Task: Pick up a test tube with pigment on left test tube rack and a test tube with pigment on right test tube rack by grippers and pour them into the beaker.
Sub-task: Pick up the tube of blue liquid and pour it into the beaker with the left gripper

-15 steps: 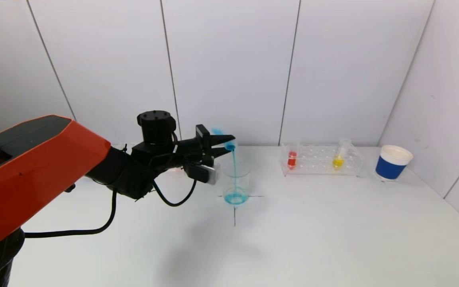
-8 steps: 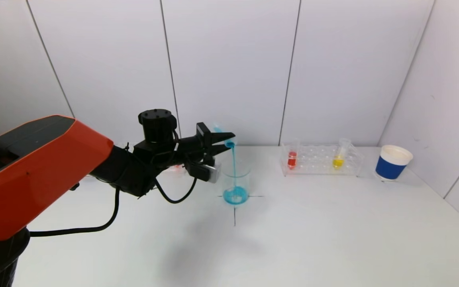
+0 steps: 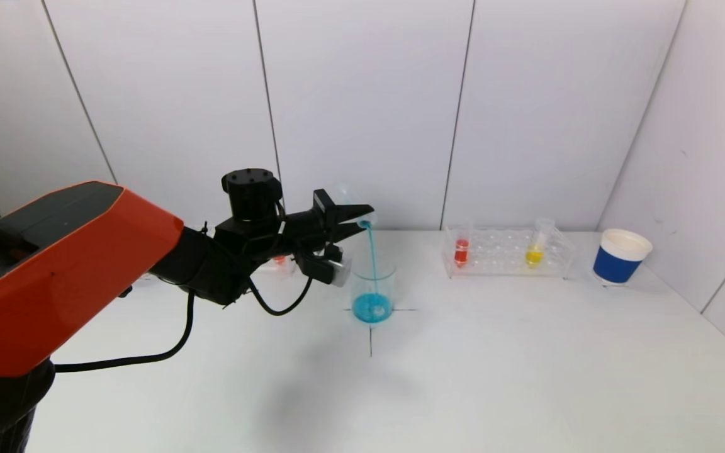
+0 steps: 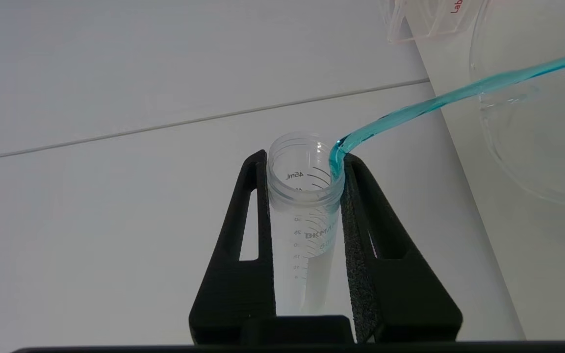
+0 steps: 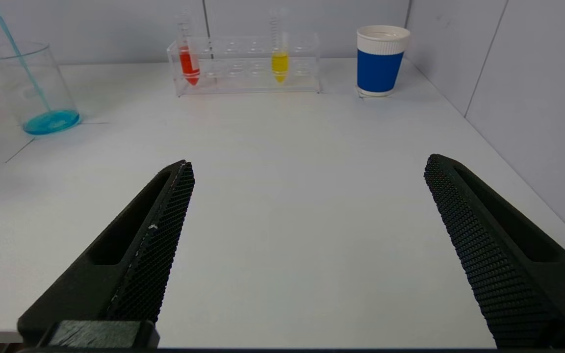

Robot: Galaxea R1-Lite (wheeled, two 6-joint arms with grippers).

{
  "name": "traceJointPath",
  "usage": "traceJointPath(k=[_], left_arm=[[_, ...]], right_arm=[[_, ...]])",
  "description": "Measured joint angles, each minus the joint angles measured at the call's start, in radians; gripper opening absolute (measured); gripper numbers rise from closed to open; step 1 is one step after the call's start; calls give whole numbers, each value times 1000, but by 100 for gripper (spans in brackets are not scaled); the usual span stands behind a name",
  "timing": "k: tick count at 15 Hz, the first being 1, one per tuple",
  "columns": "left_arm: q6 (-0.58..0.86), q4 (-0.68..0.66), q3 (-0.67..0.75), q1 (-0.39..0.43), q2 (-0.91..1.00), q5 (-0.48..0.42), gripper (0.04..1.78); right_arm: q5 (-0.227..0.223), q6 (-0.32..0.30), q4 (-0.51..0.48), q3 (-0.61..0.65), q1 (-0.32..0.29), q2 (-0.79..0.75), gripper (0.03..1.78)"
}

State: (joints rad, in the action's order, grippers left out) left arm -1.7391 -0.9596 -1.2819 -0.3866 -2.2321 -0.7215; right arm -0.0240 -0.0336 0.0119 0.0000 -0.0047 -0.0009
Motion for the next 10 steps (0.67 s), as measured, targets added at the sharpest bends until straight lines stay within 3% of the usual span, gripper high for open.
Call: traceJointPath(k=[10], left_arm=[[-27,1,-7,-2,1,0,43]], right_arm=[[0,0,0,0,0,0,171]])
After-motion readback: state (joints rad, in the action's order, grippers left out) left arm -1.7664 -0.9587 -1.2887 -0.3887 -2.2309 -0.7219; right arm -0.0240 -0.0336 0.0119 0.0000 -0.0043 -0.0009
